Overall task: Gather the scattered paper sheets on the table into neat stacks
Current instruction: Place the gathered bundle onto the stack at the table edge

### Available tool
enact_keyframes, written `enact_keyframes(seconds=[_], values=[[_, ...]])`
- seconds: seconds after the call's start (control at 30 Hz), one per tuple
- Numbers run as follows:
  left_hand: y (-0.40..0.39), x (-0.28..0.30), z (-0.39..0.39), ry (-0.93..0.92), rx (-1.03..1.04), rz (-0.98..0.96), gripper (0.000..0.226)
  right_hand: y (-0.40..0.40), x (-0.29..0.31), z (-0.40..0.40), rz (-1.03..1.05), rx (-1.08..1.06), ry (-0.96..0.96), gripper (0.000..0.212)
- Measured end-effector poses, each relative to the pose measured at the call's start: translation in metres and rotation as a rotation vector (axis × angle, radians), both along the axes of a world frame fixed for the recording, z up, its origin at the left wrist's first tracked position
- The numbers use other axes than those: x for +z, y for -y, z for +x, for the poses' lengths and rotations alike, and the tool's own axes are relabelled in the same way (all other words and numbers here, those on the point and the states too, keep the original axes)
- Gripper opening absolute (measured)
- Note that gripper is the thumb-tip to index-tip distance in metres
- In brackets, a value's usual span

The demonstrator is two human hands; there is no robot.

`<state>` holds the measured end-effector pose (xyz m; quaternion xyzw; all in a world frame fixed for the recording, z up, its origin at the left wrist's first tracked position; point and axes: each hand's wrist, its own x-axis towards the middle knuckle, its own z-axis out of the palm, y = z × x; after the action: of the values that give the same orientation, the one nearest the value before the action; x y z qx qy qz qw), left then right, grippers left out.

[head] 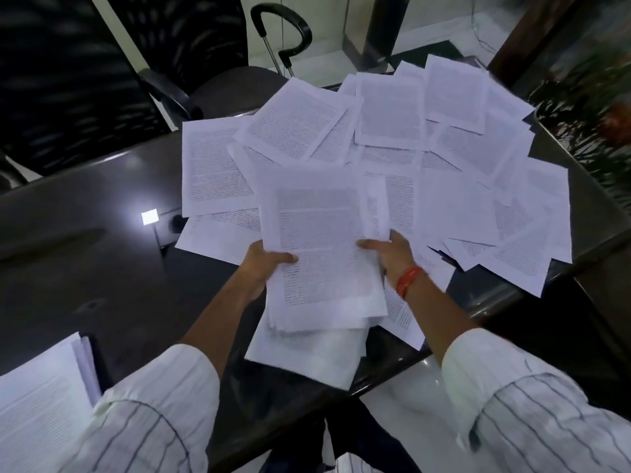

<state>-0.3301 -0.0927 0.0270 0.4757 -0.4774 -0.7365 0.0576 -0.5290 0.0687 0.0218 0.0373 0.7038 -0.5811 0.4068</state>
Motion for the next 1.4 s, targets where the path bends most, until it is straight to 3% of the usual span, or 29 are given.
enact_keyframes(seconds=[0.07, 0.17, 0.3, 0.4, 0.53, 0.63, 0.73, 0.83, 0.9, 1.07, 1.13, 1.2, 1.3, 1.4], values=[[-0.018, -0.014, 0.007, 0.152, -0.028, -0.139, 0.043, -0.012, -0.019, 0.028, 0.177, -0.008, -0.079, 0.058], [-0.041, -0.024, 0.013, 0.494, -0.244, -0.418, 0.06, -0.027, -0.041, 0.062, 0.504, 0.262, -0.334, 0.08], [-0.069, -0.023, 0.003, 0.736, -0.314, -0.441, 0.096, -0.03, -0.043, 0.097, 0.847, 0.491, -0.519, 0.105], [-0.083, -0.019, -0.013, 0.831, -0.297, -0.42, 0.102, -0.026, -0.044, 0.105, 0.899, 0.519, -0.508, 0.108], [-0.085, -0.021, -0.019, 0.788, -0.189, -0.229, 0.098, -0.03, -0.049, 0.101, 0.856, 0.54, -0.543, 0.103], [-0.08, -0.02, -0.011, 0.668, -0.036, -0.203, 0.061, -0.038, -0.047, 0.091, 0.548, 0.377, -0.434, 0.085], [-0.08, -0.011, -0.006, 0.384, 0.184, -0.019, 0.03, -0.048, -0.035, 0.07, 0.251, 0.259, -0.272, 0.071], [-0.081, -0.006, -0.005, 0.086, 0.279, 0.278, 0.044, -0.054, -0.02, 0.031, 0.2, 0.214, -0.356, 0.059], [-0.088, -0.01, -0.013, 0.013, 0.301, 0.358, 0.049, -0.05, -0.009, -0.002, 0.204, 0.238, -0.394, 0.053], [-0.107, -0.033, -0.054, 0.193, 0.259, 0.104, 0.025, -0.039, -0.014, -0.06, 0.44, 0.535, -0.582, 0.061], [-0.112, -0.033, -0.067, 0.469, 0.083, -0.129, 0.034, -0.043, -0.026, -0.064, 0.65, 0.717, -0.694, 0.077], [-0.121, -0.029, -0.077, 0.634, -0.053, -0.225, 0.053, -0.048, -0.032, -0.059, 0.85, 0.822, -0.784, 0.099], [-0.134, -0.024, -0.091, 0.595, 0.015, -0.126, 0.066, -0.053, -0.042, -0.036, 0.927, 0.884, -0.738, 0.12], [-0.137, -0.022, -0.1, 0.551, 0.151, -0.012, 0.08, -0.049, -0.047, -0.022, 0.823, 0.747, -0.618, 0.121]])
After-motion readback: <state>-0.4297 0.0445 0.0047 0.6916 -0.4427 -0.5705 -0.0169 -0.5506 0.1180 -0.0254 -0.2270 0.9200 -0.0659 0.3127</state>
